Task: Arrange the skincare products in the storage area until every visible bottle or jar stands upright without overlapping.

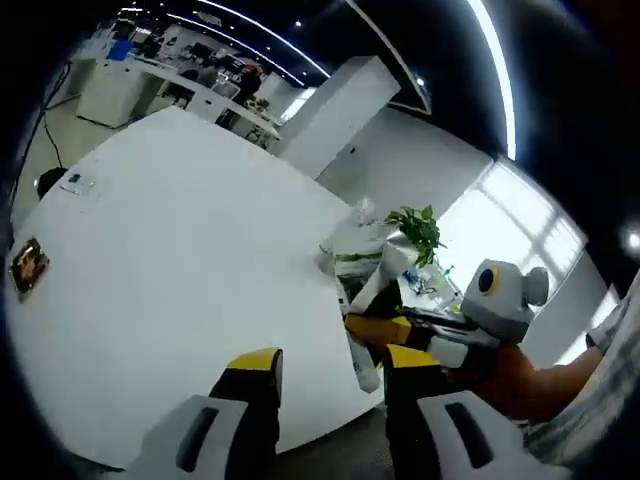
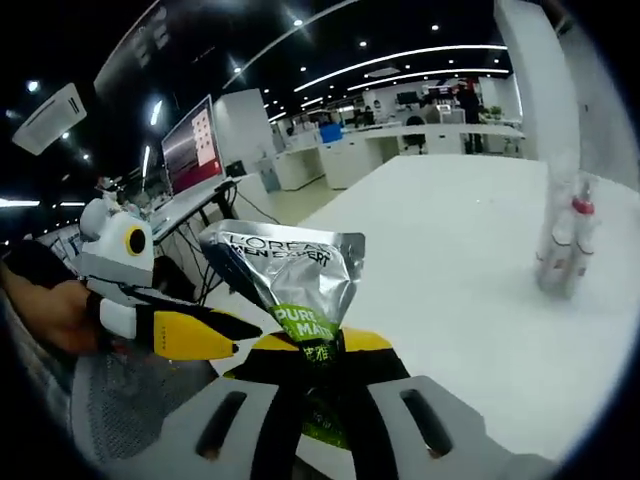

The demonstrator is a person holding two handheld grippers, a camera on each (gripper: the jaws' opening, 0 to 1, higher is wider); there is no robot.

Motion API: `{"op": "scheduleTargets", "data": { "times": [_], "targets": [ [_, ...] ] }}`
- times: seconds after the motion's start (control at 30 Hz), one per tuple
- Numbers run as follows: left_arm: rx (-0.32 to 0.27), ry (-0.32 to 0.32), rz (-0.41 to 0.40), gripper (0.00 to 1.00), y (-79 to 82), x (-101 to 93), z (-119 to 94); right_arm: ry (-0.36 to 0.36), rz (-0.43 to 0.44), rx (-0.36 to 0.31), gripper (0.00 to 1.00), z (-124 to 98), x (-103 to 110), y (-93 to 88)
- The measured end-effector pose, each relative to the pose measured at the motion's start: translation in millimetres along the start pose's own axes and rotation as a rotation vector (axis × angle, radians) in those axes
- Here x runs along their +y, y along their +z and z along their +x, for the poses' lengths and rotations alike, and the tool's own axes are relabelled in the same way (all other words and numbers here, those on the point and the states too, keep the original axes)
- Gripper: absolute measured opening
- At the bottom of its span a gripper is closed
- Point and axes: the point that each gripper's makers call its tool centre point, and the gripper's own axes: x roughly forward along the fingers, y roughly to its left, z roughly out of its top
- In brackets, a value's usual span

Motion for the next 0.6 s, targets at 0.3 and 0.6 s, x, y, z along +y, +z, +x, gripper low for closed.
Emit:
{"op": "scheduleTargets", "data": {
  "times": [0.3,0.6],
  "targets": [
    [-0.083,-0.120,0.040,0.51,14.4,-26.4,-0.6,0.070,0.017,0.047,0.10,-0.8,18.8,-23.1],
    [-0.076,-0.127,-0.088,0.18,11.1,-21.0,0.6,0.115,-0.020,0.055,0.11,1.9,31.7,-21.1]
  ]
}}
